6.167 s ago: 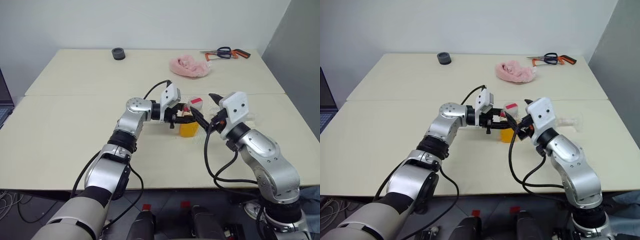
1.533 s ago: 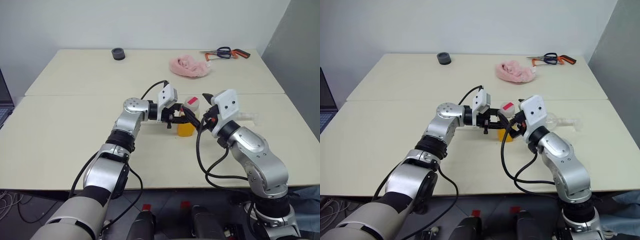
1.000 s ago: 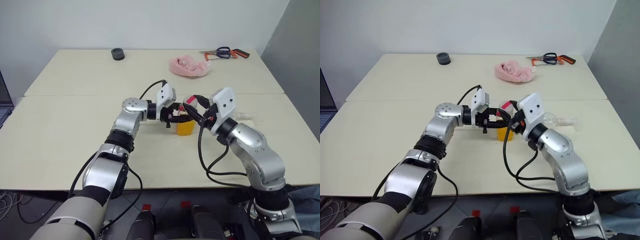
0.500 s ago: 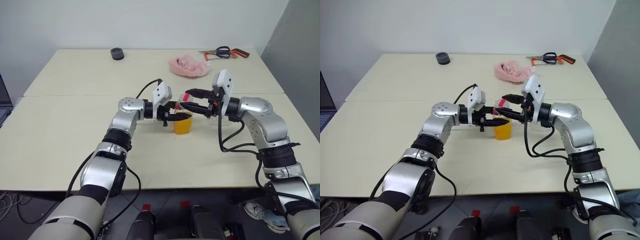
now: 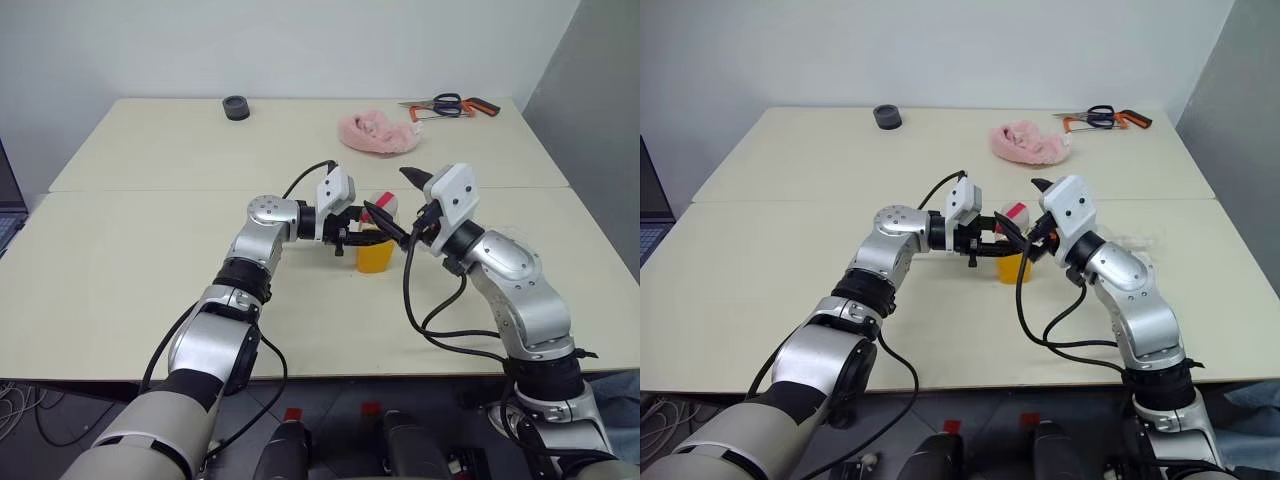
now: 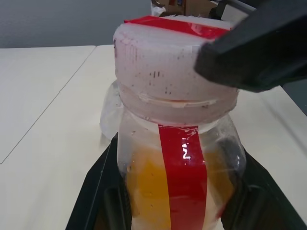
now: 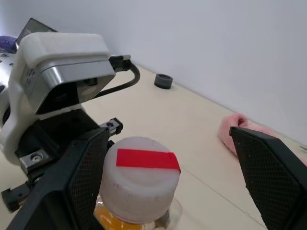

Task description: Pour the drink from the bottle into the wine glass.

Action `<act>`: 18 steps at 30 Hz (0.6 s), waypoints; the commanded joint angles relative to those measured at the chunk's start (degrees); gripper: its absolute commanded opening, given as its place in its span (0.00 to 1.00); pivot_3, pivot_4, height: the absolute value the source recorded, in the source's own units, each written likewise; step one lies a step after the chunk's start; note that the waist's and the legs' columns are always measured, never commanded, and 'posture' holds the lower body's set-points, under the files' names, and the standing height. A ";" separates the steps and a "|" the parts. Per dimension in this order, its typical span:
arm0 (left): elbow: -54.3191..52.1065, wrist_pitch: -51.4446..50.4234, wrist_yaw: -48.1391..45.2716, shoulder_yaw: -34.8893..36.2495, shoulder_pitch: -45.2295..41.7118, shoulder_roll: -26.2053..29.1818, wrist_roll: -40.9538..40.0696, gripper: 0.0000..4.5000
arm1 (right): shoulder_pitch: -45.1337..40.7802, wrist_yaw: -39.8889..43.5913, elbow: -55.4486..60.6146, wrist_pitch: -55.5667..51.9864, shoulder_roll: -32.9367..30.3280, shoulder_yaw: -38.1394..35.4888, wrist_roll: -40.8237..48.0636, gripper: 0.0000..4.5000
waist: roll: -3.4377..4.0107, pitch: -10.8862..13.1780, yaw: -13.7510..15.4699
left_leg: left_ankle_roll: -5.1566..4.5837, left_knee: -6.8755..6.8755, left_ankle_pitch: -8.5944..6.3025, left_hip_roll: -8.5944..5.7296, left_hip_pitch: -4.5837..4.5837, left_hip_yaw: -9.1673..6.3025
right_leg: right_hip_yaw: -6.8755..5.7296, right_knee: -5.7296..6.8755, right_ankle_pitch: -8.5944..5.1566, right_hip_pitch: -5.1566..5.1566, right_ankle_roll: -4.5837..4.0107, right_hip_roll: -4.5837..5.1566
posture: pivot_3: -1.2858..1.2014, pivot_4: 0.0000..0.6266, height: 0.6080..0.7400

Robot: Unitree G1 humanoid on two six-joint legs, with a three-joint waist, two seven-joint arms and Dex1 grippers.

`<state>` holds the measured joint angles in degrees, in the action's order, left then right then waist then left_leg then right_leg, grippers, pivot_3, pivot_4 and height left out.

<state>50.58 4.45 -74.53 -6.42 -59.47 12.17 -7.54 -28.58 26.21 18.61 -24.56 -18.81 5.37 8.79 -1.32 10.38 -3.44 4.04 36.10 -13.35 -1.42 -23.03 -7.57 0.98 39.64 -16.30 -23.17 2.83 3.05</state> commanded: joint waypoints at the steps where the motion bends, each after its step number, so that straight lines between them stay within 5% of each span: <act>1: -2.03 1.23 -0.61 0.32 -1.31 -0.03 -0.54 0.39 | 0.75 -2.20 2.30 -0.20 -0.37 -1.40 -1.40 0.94 | 0.00 0.00 0.03 | 0.00 0.00 0.00 0.00 0.00 0.00 | 0.00 0.00 0.00 0.00 0.00 0.00 | 0.52 0.24 1.00; 18: -2.15 1.20 -0.50 0.22 -1.15 0.29 -0.55 0.39 | 4.24 -3.33 9.28 -5.85 -2.15 -5.36 1.57 0.94 | 0.00 0.00 0.03 | -0.01 0.00 0.00 0.01 0.00 0.00 | 0.00 0.00 0.00 0.01 0.00 -0.01 | 0.52 0.24 1.00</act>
<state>50.45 4.50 -74.48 -6.75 -59.48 12.08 -7.54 -24.02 24.92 25.59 -30.40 -20.11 3.80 10.36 -1.32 10.38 -3.41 4.03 36.10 -13.35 -1.42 -23.03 -7.57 0.98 39.64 -16.30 -23.16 2.83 3.04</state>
